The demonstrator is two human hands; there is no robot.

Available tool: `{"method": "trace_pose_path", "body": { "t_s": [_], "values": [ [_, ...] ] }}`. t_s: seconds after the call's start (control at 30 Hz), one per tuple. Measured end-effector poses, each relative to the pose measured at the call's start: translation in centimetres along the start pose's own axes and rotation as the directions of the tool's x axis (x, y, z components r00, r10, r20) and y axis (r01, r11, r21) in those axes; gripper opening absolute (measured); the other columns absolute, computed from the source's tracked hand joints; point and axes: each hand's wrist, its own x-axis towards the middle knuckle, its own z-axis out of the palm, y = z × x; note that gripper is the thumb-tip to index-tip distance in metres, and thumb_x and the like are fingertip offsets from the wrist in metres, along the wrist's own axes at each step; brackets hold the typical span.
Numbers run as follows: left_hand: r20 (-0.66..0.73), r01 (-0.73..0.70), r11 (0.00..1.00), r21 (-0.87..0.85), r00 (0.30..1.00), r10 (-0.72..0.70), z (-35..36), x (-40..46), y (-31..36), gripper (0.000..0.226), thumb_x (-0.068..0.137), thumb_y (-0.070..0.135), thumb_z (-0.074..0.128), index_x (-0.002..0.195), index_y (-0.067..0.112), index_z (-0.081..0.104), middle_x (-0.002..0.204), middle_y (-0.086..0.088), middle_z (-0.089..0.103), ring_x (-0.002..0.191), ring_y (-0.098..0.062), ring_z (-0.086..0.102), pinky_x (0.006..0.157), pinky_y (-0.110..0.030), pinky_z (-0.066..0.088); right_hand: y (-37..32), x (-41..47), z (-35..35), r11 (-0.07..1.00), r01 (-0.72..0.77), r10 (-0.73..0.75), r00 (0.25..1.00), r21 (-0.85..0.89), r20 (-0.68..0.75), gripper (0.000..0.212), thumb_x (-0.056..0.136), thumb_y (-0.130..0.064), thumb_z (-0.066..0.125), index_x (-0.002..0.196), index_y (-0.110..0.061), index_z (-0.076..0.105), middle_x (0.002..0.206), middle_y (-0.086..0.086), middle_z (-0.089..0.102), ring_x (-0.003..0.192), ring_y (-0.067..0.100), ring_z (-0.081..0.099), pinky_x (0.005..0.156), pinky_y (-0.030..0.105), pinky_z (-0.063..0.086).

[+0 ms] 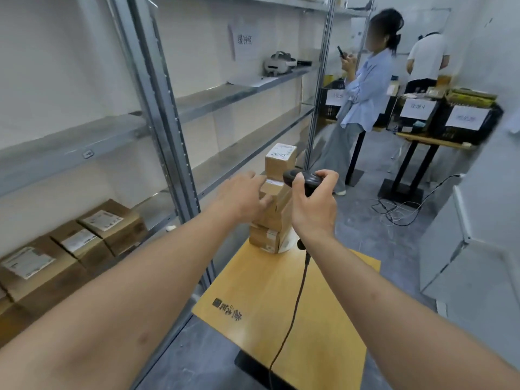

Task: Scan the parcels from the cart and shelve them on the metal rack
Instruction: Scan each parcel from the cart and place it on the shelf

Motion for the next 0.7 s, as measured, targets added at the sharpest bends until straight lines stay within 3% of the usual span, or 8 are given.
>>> {"method": "trace_pose_path", "body": {
  "t_s": [0.3, 0.43, 0.57, 0.7],
  "values": [
    [0.030, 0.114, 0.993, -0.020, 0.993, -0.114, 3.5, 9.7, 2.3, 0.061, 0.099, 0.052, 0.059, 0.150, 0.020, 0.049, 0.150, -0.006, 0.051, 0.136, -0.029, 0.051, 0.107, -0.050, 0.049, 4.2, 9.9, 0.5, 0.998, -0.062, 0.063, 0.995, -0.013, 0.074, 0.027, 0.105, -0.050, 0.048, 0.119, -0.031, 0.035, 0.100, 0.000, 0.065, 0.085, 0.018, 0.063, 0.061, 0.029, 0.041],
    [-0.012, 0.126, 0.991, -0.046, 0.992, -0.126, 4.6, 13.8, 1.7, 0.061, 0.099, 0.050, 0.057, 0.151, 0.019, 0.049, 0.153, -0.006, 0.050, 0.134, -0.029, 0.053, 0.104, -0.050, 0.051, 5.3, 13.4, 2.0, 0.997, -0.068, 0.069, 0.995, -0.024, 0.068, 0.029, 0.105, -0.050, 0.048, 0.121, -0.030, 0.035, 0.099, -0.001, 0.066, 0.085, 0.018, 0.064, 0.063, 0.033, 0.042],
    [-0.049, 0.138, 0.989, -0.057, 0.989, -0.141, 6.3, 18.3, 0.6, 0.059, 0.097, 0.053, 0.058, 0.143, 0.018, 0.053, 0.140, -0.006, 0.054, 0.123, -0.029, 0.056, 0.095, -0.049, 0.055, 6.5, 16.3, 4.0, 0.993, -0.102, 0.105, 0.993, -0.051, 0.051, 0.030, 0.105, -0.051, 0.048, 0.121, -0.029, 0.036, 0.095, -0.003, 0.066, 0.082, 0.018, 0.065, 0.067, 0.037, 0.048],
    [-0.072, 0.120, 0.991, -0.064, 0.990, -0.124, 8.0, 22.6, -0.5, 0.063, 0.096, 0.058, 0.061, 0.143, 0.017, 0.052, 0.142, -0.010, 0.051, 0.126, -0.033, 0.052, 0.100, -0.051, 0.051, 7.7, 18.7, 6.3, 0.988, -0.134, 0.135, 0.991, -0.079, 0.009, 0.031, 0.105, -0.052, 0.048, 0.123, -0.031, 0.036, 0.096, -0.004, 0.067, 0.085, 0.018, 0.064, 0.072, 0.039, 0.049]
  ]
}}
